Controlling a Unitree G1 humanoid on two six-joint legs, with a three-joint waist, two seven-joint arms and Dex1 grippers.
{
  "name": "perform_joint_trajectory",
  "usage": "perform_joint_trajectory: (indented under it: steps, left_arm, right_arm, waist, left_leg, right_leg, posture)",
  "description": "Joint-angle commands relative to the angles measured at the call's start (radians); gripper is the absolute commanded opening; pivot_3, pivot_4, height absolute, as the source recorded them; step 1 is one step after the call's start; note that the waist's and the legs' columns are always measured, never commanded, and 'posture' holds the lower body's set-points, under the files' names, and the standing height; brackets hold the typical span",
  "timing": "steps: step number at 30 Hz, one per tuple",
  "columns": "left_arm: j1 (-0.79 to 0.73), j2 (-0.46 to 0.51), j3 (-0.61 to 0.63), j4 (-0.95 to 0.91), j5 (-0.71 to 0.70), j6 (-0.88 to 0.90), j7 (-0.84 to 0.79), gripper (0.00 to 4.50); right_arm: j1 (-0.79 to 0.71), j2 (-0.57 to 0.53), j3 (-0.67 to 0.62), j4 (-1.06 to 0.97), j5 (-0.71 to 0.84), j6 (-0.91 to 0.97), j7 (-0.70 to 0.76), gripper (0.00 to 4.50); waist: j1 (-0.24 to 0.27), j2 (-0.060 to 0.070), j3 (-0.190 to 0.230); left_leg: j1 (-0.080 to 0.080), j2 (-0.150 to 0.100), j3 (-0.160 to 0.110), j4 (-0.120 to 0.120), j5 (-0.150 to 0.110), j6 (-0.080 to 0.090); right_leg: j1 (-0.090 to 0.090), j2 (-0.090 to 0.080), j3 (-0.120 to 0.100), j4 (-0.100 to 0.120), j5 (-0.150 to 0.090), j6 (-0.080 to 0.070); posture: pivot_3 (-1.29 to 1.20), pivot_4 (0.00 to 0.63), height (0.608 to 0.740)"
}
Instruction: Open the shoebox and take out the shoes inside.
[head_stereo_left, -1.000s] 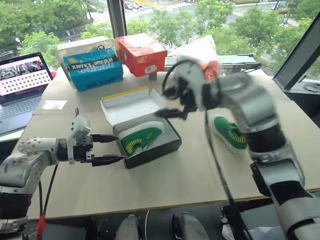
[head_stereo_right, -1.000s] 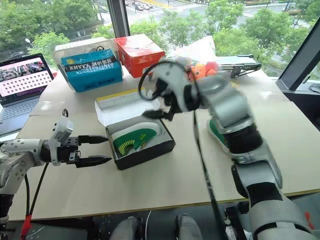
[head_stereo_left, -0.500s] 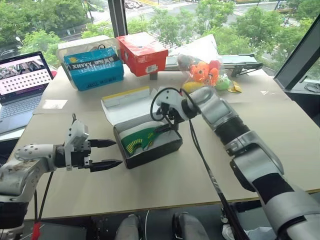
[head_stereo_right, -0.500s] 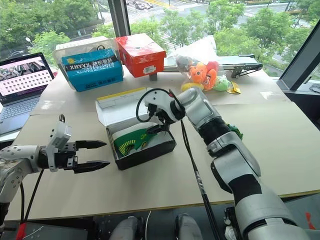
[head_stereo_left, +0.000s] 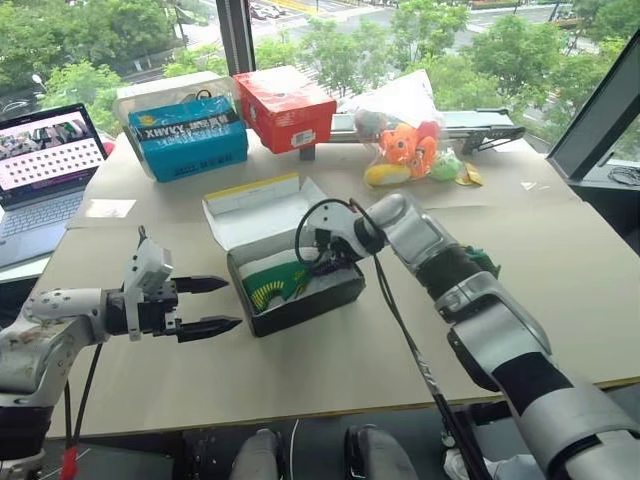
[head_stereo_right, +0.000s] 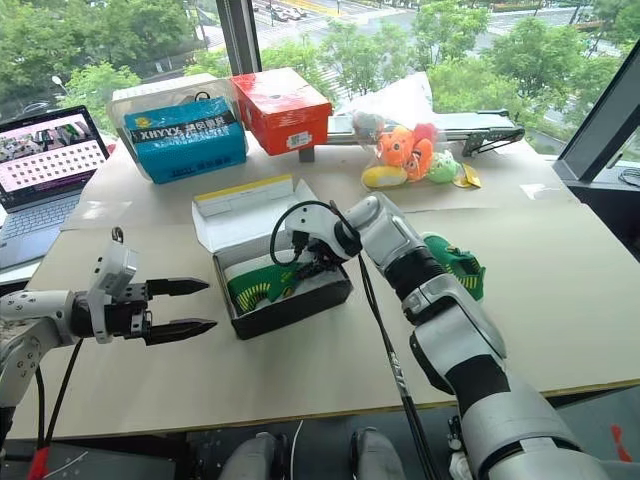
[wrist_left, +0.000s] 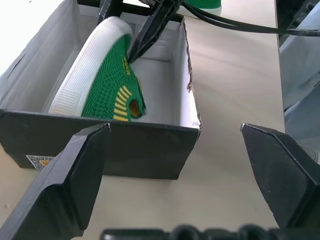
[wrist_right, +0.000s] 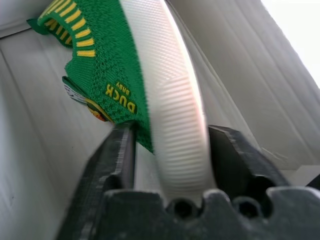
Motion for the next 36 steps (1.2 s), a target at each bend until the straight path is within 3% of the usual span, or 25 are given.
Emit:
perform_joint_trajectory:
  steps: [1,4,18,26,31,36]
  left_arm:
    - [-0.018,0.008,0.004,-0.015,-0.009,-0.002,-0.002,4.5]
    - [-0.023,0.006,0.0,-0.011,-0.006,-0.004,-0.004,4.5]
    - [-0.029,0.008,-0.008,-0.006,-0.004,-0.008,-0.01,4.5]
    - [-0.036,0.01,-0.01,-0.008,-0.004,-0.001,-0.012,4.5]
    - [-0.038,0.011,-0.009,-0.009,-0.007,0.004,-0.011,4.5]
    - [-0.039,0.01,-0.009,-0.012,-0.008,0.008,-0.008,4.5]
  right_arm:
    - [-0.025,0.0,-0.031,-0.02,-0.007,0.009,-0.005,0.98]
    - [-0.028,-0.004,-0.041,-0.035,-0.012,0.019,-0.01,0.52]
    - [-0.051,-0.033,-0.203,-0.271,0.121,0.169,0.02,0.52]
    - [-0.02,-0.076,-0.087,-0.299,-0.011,0.105,-0.04,0.52]
    - [0.007,-0.121,0.08,-0.277,-0.235,-0.046,-0.156,0.52]
    - [-0.002,-0.103,0.122,-0.24,-0.324,-0.1,-0.241,0.52]
  waist:
    - [0.0,0.0,0.0]
    - [0.001,0.0,0.0]
    - [0.001,0.0,0.0]
    - [0.001,0.0,0.0]
    - [0.004,0.0,0.0]
    - [0.004,0.0,0.0]
  left_leg:
    - [0.0,0.0,0.0,0.0,0.0,0.0]
    - [0.0,0.0,0.0,0.0,0.0,0.0]
    - [0.0,0.0,0.0,0.0,0.0,0.0]
    - [0.0,0.0,0.0,0.0,0.0,0.0]
    - [0.0,0.0,0.0,0.0,0.0,0.0]
    - [0.0,0.0,0.0,0.001,0.0,0.0]
  right_leg:
    - [0.0,0.0,0.0,0.0,0.0,0.0]
    - [0.0,0.0,0.0,0.0,0.0,0.0]
    - [0.0,0.0,0.0,0.0,0.0,0.0]
    - [0.0,0.0,0.0,0.0,0.0,0.0]
    - [0.0,-0.001,0.0,0.0,0.0,0.0]
    - [0.0,-0.001,0.0,0.0,0.0,0.0]
  posture:
    - [0.0,0.15,0.739]
    - [0.0,0.15,0.739]
    - [0.0,0.15,0.739]
    - [0.0,0.15,0.739]
    - [0.0,0.15,0.739]
    - [0.0,0.15,0.739]
